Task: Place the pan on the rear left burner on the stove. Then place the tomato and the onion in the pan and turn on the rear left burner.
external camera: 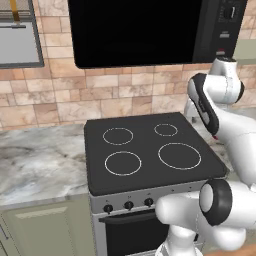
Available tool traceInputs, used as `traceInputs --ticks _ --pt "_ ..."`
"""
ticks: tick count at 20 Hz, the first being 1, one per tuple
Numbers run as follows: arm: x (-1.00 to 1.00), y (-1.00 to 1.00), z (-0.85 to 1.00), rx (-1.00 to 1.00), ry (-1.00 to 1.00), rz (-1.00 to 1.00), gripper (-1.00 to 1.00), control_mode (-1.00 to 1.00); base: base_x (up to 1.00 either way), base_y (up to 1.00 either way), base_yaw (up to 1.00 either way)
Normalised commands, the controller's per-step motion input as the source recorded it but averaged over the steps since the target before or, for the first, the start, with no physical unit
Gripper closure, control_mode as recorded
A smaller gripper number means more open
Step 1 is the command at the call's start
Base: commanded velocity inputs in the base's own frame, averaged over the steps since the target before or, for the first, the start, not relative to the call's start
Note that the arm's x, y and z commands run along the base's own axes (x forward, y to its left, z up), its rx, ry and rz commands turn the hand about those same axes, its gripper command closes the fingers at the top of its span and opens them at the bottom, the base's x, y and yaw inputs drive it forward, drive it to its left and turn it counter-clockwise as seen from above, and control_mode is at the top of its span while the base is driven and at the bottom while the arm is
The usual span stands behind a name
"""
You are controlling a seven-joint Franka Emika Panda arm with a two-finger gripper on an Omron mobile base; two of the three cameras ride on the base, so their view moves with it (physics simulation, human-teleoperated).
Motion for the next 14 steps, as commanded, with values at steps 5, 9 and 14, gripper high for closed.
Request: traceInputs --ticks 5,9,14 --pt "0.0 -0.68 -0.18 -0.01 0.11 -0.04 -1.0 -1.0 0.0 0.0 0.0" --pt "0.0 -0.68 -0.15 0.0 0.1 -0.04 -1.0 -1.0 0.0 0.0 0.0" --pt "0.0 -0.68 -0.14 0.0 0.07 -0.03 -1.0 -1.0 0.0 0.0 0.0"
